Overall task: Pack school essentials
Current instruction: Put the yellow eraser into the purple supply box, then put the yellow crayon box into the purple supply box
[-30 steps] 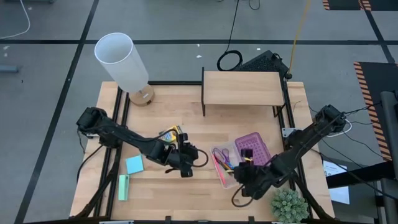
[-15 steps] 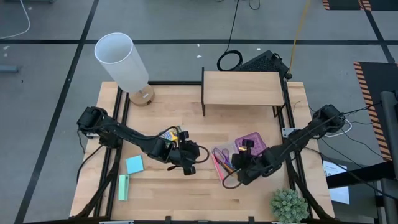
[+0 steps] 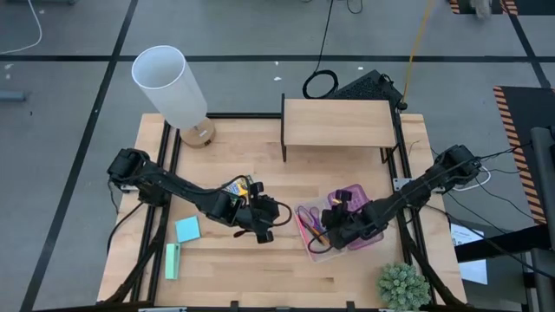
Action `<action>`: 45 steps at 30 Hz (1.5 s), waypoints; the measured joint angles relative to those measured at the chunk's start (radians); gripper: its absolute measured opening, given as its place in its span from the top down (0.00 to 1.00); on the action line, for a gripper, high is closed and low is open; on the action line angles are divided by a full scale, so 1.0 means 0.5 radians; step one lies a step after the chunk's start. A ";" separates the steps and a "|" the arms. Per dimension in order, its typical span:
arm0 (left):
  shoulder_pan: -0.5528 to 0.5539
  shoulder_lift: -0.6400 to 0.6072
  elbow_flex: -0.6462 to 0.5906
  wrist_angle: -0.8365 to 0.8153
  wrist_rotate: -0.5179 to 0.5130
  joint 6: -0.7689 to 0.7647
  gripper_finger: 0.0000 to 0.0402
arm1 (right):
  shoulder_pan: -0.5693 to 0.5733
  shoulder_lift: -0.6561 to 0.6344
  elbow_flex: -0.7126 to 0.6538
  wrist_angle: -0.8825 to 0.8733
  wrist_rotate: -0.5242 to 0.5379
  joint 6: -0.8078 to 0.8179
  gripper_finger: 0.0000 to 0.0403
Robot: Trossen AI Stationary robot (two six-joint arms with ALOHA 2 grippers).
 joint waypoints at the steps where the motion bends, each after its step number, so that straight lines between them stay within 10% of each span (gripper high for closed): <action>1: 0.003 0.000 0.000 0.002 0.000 0.000 0.60 | -0.006 0.000 0.000 -0.002 -0.009 -0.005 0.94; 22: 0.007 0.000 0.000 0.045 0.046 -0.013 0.60 | -0.065 0.000 -0.002 0.103 -0.213 0.010 0.64; 33: 0.007 0.000 0.000 0.045 0.046 -0.014 0.60 | -0.061 0.000 -0.145 0.179 -0.121 0.098 0.63; 45: 0.007 0.000 0.000 0.048 0.046 -0.013 0.60 | -0.054 0.000 -0.146 0.270 -0.515 -0.237 0.63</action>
